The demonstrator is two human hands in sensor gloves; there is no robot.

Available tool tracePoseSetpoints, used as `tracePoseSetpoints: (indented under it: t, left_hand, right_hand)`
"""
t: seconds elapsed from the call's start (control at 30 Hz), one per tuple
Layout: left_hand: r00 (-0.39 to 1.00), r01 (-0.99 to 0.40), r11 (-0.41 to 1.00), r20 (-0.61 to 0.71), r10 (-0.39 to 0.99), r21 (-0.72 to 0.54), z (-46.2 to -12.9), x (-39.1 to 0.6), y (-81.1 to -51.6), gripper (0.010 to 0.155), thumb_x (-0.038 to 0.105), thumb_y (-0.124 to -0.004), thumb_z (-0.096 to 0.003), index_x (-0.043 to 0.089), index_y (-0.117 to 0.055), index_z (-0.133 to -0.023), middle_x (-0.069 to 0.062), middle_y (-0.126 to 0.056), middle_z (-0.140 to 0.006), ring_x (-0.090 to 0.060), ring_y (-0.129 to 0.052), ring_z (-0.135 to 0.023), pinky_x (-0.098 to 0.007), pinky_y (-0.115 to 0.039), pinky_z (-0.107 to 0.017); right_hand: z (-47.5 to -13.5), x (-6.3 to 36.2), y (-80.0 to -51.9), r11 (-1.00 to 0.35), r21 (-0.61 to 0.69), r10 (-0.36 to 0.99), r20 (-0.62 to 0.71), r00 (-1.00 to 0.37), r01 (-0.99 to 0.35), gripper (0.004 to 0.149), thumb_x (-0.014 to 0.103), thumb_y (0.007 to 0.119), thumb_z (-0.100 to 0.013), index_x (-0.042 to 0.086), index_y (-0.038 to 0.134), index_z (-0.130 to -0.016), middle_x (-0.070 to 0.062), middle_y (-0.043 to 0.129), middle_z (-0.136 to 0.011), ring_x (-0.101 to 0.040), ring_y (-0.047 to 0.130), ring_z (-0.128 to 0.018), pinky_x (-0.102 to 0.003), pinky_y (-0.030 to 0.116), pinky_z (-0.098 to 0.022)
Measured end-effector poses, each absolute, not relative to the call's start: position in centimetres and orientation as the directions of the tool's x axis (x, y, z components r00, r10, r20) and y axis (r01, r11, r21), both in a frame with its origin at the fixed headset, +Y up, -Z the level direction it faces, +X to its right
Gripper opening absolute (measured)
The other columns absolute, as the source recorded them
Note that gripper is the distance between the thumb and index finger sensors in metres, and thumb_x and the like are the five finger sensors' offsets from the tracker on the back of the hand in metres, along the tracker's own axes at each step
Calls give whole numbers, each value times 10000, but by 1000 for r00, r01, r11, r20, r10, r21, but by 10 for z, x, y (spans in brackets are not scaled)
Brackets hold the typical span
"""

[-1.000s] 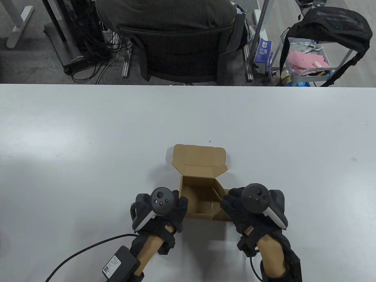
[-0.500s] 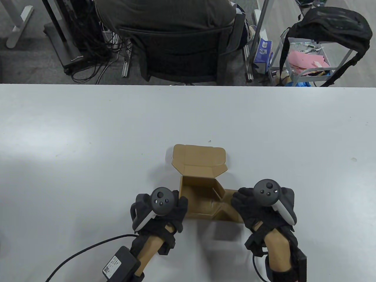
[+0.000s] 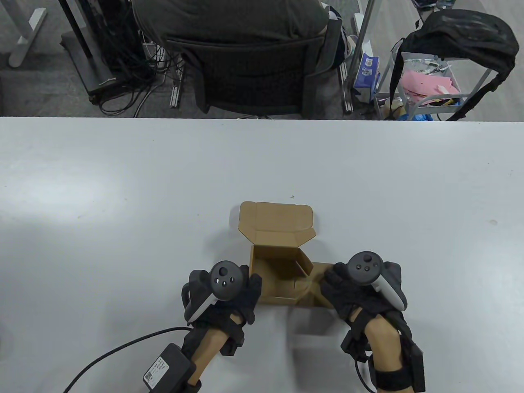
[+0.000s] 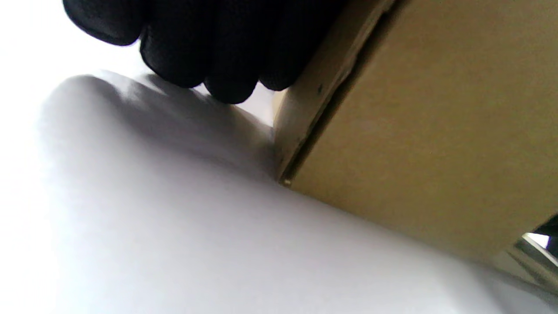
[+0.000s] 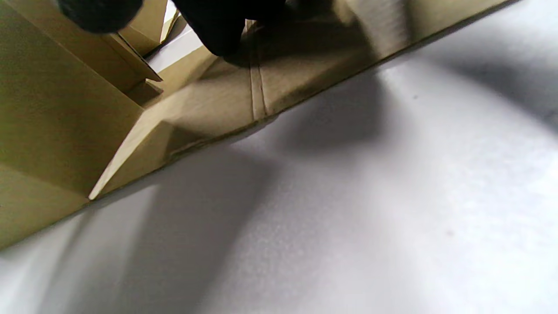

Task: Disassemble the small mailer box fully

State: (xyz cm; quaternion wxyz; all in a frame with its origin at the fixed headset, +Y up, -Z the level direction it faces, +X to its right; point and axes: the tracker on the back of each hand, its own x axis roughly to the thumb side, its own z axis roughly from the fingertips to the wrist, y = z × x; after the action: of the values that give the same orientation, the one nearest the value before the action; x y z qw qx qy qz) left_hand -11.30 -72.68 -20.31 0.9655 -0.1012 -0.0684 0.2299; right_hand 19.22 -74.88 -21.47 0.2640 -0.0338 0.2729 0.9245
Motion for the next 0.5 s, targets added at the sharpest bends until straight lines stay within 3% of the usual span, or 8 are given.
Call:
tracePoseSetpoints:
  t: [0.2,0.37,0.5]
  left_hand:
    - [886,-428,875,84,455,-224,-203,-113,-727,769,622,-538,-459,52,-769,-920,-212,-831,-938,-468,-794,-872,-655,-655,-599]
    - [886,-430,875,80,456,-224,-203,-113,-727,770,625,-538,-458,54,-771,-920,-208,-833,-937,-465,-793,-873,-654,-655,-599]
    - [889,-425,877,80,451,-223,-203,-113,-727,769,624,-537,-458,54,-772,-919,-209,-834,-936,-467,-795,-871,-652,-657,-600]
  right_hand:
    - [-215,192,-739,-728,455,483,-192,-854,-514,654,523,649,-375,221,579,-951,0,397,-1095,-292,263,-1056,-663,196,-738]
    - [-207,178,-702,-847,248,468,-70,-881,-470,676,541,668,-377,224,568,-966,-11,397,-1108,-306,298,-1063,-671,275,-747]
    - [-214,159,-695,-906,159,391,-36,-920,-392,701,558,700,-366,239,559,-975,6,400,-1120,-295,302,-1082,-664,296,-759]
